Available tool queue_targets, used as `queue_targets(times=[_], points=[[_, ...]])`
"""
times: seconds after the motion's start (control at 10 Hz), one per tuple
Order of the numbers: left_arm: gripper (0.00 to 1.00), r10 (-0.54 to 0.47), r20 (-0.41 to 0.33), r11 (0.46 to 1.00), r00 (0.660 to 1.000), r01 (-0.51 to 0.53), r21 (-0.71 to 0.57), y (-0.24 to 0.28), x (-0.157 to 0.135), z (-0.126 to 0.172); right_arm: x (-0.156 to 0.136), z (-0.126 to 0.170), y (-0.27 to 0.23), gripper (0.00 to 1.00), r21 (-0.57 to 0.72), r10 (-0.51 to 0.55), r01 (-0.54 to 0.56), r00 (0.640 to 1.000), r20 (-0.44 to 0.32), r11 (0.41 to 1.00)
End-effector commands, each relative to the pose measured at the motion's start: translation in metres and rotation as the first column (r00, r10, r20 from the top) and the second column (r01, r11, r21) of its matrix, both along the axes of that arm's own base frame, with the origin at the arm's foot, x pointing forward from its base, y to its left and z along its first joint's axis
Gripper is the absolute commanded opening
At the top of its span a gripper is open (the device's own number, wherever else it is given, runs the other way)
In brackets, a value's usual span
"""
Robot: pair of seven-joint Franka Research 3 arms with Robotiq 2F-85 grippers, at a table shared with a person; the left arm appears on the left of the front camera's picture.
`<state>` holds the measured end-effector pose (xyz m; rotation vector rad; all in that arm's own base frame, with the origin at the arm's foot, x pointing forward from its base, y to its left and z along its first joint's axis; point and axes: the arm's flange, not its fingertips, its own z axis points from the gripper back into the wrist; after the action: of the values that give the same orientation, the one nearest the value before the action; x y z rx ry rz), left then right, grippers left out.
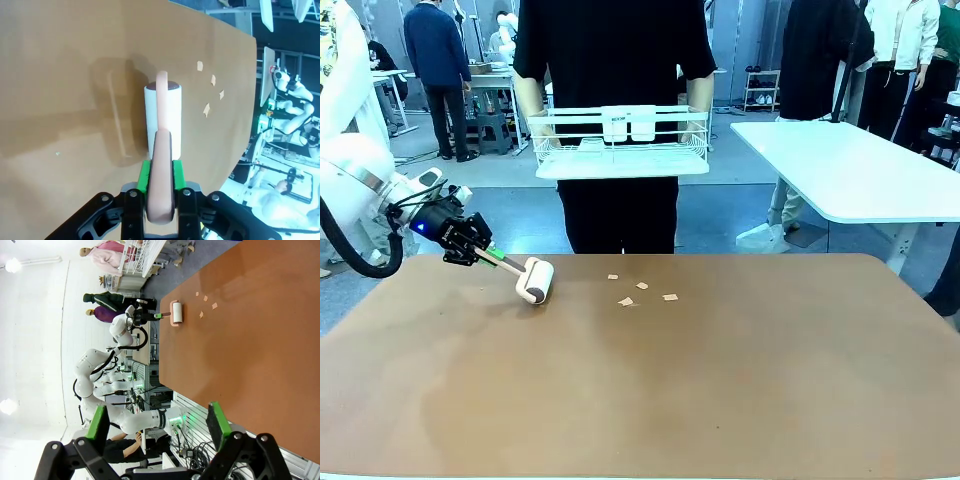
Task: Clean the table.
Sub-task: Clean the table with the Lint Roller when the human lifts the Dish drying rack.
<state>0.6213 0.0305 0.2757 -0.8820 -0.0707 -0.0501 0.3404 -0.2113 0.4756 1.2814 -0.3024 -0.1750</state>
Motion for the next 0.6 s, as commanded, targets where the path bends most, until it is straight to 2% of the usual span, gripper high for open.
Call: queue_targets(times=[0.0, 0.2, 0.5], points=[[0.22, 0.019, 0.018, 1.000, 1.000, -0.018, -0.018, 0.002, 0.011, -0.005, -0.003, 0.002, 0.001, 1.00, 0.008, 0.008, -0.008, 1.000, 0.013, 1.000], [0.22, 0.022, -0.022, 0.999, 1.000, -0.022, -0.040, 0.005, 0.020, -0.009, -0.003, 0.002, 0.001, 1.00, 0.008, 0.008, -0.008, 1.000, 0.013, 1.000], [0.22, 0.017, -0.043, 1.000, 0.999, -0.019, -0.025, 0.005, 0.022, -0.016, -0.003, 0.002, 0.001, 1.00, 0.008, 0.008, -0.008, 1.000, 0.013, 1.000]])
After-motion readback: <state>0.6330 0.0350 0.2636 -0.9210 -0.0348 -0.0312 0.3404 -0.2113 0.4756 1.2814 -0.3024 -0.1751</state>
